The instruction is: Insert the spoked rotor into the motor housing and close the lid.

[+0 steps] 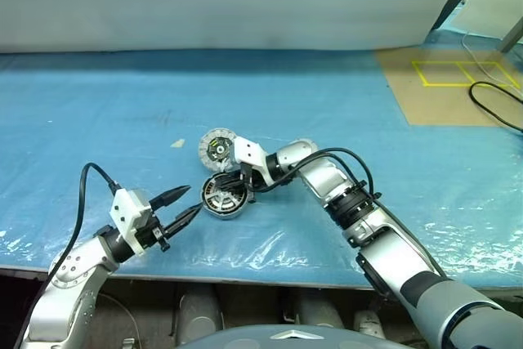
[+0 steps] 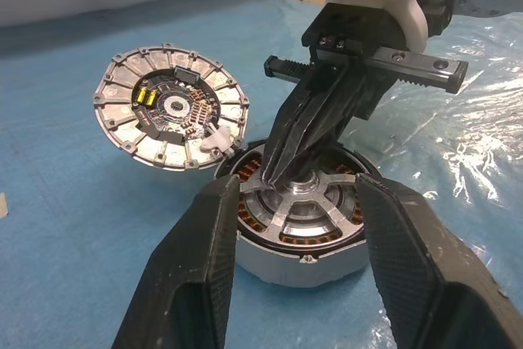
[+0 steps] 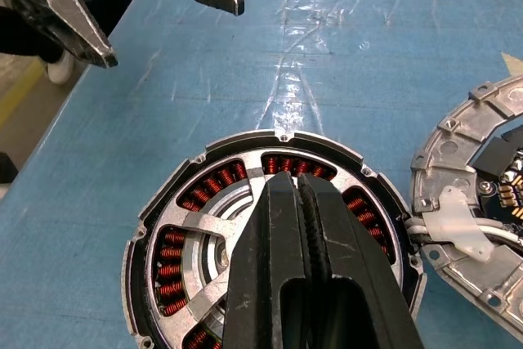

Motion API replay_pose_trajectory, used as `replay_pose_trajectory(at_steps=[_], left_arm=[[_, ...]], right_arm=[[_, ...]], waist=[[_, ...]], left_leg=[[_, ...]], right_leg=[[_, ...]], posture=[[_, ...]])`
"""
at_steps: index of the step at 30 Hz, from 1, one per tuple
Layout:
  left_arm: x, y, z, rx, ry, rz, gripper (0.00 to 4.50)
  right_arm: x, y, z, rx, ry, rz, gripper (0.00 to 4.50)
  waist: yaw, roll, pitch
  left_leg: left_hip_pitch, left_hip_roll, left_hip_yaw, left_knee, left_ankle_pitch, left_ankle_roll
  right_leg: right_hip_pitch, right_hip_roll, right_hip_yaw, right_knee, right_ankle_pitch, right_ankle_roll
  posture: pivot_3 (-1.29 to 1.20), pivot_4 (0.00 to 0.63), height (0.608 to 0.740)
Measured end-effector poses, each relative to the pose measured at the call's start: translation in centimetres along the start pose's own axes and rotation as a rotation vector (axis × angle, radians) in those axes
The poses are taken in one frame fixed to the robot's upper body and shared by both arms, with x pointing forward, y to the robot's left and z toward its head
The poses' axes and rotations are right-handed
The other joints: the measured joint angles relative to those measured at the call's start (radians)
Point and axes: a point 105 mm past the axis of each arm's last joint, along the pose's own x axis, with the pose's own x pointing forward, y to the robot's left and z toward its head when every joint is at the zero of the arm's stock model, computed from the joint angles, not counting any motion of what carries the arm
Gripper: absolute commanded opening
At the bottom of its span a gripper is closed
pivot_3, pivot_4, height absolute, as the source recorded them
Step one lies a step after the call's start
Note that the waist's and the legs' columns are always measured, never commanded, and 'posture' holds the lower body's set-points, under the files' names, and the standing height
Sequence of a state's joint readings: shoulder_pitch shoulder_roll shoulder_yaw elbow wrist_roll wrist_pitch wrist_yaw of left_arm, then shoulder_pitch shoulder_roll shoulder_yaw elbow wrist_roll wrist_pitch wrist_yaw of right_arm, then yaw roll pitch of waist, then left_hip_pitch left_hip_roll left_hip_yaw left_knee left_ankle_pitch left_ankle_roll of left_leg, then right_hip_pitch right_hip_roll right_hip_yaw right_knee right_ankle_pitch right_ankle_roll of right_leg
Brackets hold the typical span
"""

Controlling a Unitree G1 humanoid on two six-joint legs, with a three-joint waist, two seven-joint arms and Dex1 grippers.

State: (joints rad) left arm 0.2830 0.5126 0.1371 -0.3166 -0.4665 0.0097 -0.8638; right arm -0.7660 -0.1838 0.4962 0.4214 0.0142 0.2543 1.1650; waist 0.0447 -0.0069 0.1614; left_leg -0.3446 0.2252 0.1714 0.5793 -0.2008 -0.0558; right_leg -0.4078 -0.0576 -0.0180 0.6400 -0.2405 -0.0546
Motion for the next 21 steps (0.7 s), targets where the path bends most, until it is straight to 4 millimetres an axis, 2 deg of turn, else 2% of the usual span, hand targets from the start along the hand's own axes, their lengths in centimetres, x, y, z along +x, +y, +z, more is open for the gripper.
replay_pose_trajectory(at_steps=[4,8,10,13,15,18,21], left_arm=[[0.2,-0.1,0.0,-0.001,-0.004,-0.007,2.38],[0.4,-0.3,0.0,-0.004,-0.008,-0.016,2.38],[0.5,-0.3,0.0,-0.004,-0.008,-0.019,2.38],[0.7,-0.3,0.2,0.001,-0.014,-0.026,2.38],[0.9,-0.2,0.3,0.008,-0.02,-0.028,2.38],[0.9,-0.2,0.4,0.01,-0.021,-0.029,2.38],[0.9,-0.1,0.3,0.009,-0.021,-0.029,2.38]], right_arm=[[-0.1,0.0,0.0,0.012,-0.003,-0.004,0.02],[-1.0,0.3,0.3,0.212,-0.09,0.043,0.02],[-1.8,0.1,1.6,0.261,-0.162,0.042,0.02],[-2.6,-0.1,2.8,0.221,-0.179,0.037,0.02],[-2.3,0.0,2.0,0.186,-0.132,0.02,0.02],[-1.7,0.7,-0.5,0.159,-0.054,0.012,0.02],[-1.6,0.7,-0.4,0.1,-0.045,0.001,0.02]], waist=[[0.002,0.0,0.0],[0.001,0.0,0.0],[0.001,0.0,0.0],[-0.001,0.0,0.0],[-0.001,0.0,0.0],[0.0,0.0,0.0],[-0.002,0.0,0.0]], left_leg=[[0.001,-0.001,0.0,0.0,0.0,0.0],[-0.002,0.0,0.0,-0.001,0.0,0.0],[-0.006,0.0,0.0,-0.001,0.0,0.0],[-0.007,0.0,0.0,-0.003,0.001,-0.001],[-0.007,0.0,0.0,-0.003,0.001,-0.002],[-0.008,0.0,0.0,-0.003,0.001,-0.002],[-0.006,0.0,0.001,-0.003,0.0,-0.002]], right_leg=[[0.002,0.0,0.001,-0.001,0.0,0.0],[-0.002,0.0,0.0,-0.002,0.0,0.0],[-0.006,0.0,0.0,-0.002,0.0,0.0],[-0.008,0.001,0.0,-0.001,0.0,0.0],[-0.008,0.001,0.0,-0.002,0.0,0.0],[-0.008,0.0,0.0,-0.003,0.0,0.0],[-0.008,0.0,0.001,-0.002,0.0,0.0]], posture=[[0.0,0.15,0.74],[0.0,0.15,0.74],[0.0,0.15,0.74],[0.0,0.15,0.74],[0.0,0.15,0.74],[0.0,0.15,0.74],[0.0,0.15,0.74]])
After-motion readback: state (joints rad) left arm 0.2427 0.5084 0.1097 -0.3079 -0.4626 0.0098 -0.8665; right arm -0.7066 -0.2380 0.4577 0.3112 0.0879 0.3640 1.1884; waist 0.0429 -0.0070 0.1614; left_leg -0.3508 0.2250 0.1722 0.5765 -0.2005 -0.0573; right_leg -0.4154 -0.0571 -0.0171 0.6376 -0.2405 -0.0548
